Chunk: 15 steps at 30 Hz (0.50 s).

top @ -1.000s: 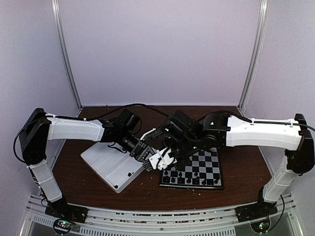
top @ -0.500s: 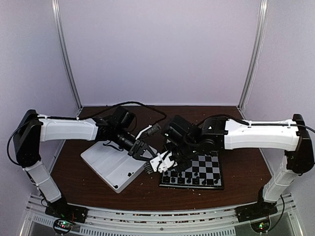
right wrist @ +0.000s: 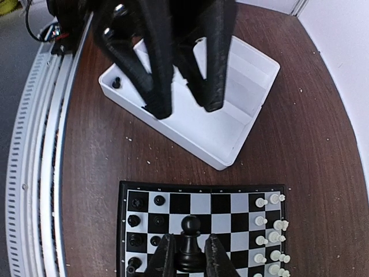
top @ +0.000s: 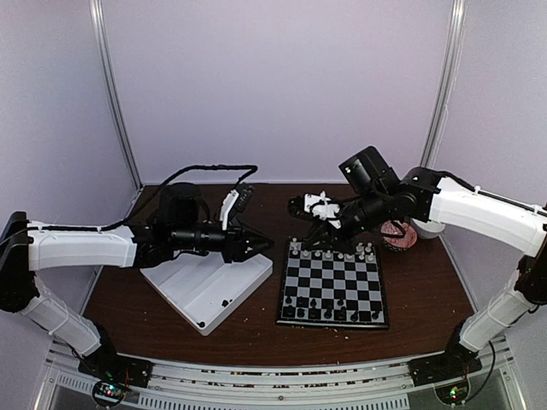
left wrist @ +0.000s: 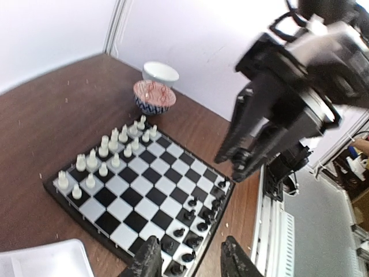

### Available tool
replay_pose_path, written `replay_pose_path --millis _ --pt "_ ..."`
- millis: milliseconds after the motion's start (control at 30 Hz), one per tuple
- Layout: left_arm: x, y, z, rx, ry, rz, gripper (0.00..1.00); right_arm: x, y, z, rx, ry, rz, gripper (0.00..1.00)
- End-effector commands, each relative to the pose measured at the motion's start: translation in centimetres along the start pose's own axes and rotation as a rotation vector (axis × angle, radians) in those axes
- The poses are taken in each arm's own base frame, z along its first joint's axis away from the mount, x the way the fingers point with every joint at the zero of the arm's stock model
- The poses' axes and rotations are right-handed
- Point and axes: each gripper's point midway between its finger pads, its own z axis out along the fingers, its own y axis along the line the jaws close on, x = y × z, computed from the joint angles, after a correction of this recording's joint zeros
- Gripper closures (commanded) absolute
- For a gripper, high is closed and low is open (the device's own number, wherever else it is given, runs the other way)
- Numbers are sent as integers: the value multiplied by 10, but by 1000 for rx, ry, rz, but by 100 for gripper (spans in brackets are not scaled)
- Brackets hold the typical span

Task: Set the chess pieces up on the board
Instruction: Pass from the left arm to the right, then pass from the right arm to the left

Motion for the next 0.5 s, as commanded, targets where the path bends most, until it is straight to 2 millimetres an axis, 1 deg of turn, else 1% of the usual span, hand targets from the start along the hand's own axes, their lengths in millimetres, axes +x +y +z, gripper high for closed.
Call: replay_pose_path --millis 0,133,300,467 --pt "-52 -21 3 -68 -178 202 64 -16 11 -15 -136 -145 163 89" --pt "-57 -29 11 -16 -175 210 67 -15 13 -17 -150 -157 167 89" --pt "-60 -44 24 83 -163 213 70 -18 18 -18 -181 -175 167 88" --pt "-51 -50 37 147 -105 199 70 -22 21 -21 -205 -194 167 88"
